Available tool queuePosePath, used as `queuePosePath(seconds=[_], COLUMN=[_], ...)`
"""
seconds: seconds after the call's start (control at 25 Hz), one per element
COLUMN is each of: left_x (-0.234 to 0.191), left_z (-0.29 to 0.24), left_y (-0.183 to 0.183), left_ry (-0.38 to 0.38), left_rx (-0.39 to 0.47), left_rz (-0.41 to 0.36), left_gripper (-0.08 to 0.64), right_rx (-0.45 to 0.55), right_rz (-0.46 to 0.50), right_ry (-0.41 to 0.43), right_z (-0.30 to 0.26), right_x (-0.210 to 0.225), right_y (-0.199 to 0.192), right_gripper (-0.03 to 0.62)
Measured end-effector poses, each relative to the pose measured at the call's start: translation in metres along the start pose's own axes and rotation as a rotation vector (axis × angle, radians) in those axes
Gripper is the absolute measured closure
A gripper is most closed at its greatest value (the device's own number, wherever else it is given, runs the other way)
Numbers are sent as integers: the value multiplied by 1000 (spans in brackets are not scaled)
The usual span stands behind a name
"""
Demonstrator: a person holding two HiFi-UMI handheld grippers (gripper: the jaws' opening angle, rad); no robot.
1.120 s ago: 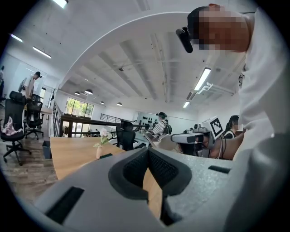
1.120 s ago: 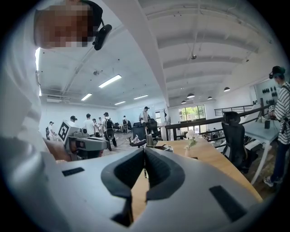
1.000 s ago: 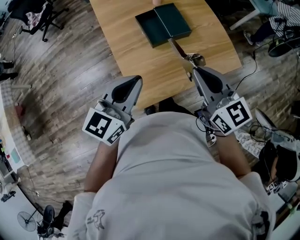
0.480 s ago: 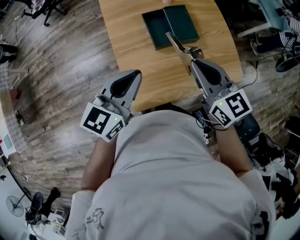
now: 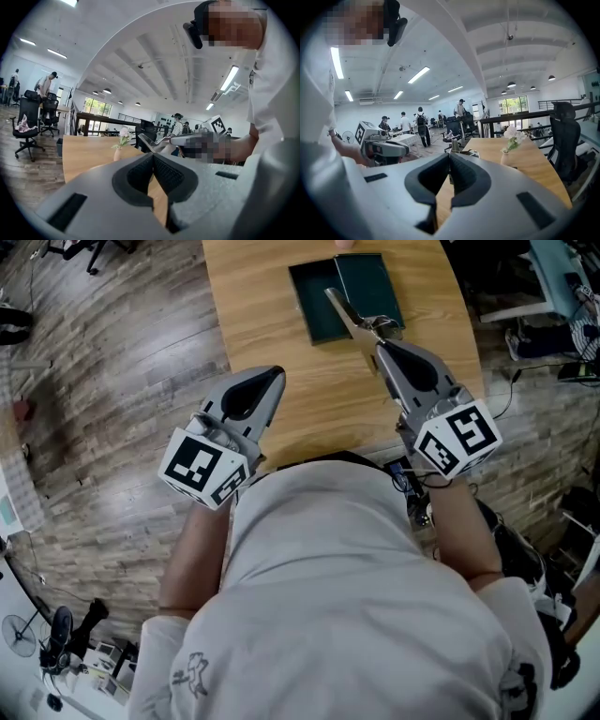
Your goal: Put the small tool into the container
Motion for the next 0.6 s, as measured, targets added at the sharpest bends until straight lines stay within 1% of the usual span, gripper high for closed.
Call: queuePosePath(seconds=[0.2,0.32,0.6], left_x=[-16,-28,-56], left_z=[-14,-25,-53], left_y=[3,1,-7], left_ry=[11,21,46], left_rx=[-4,-9,-31], left_rz=[-9,-2,-16], left_gripper=[554,554,554], right_rx=[-12,-24,-60], right_rz=[-15,-37,-72], right_ry=[9,5,-3], right_z=[-28,-48,-88], right_x=[17,30,56], right_y=[-2,-7,-22], right_gripper=[580,580,580])
Point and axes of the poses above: the fingertips, and each gripper's own axes: z backward along the fingers, x to its right, y out of its top, the point moved 7 cm from there along z, backward along the fingers, and after that the axes turned 7 degrees about -y, right-handed, at the moved point
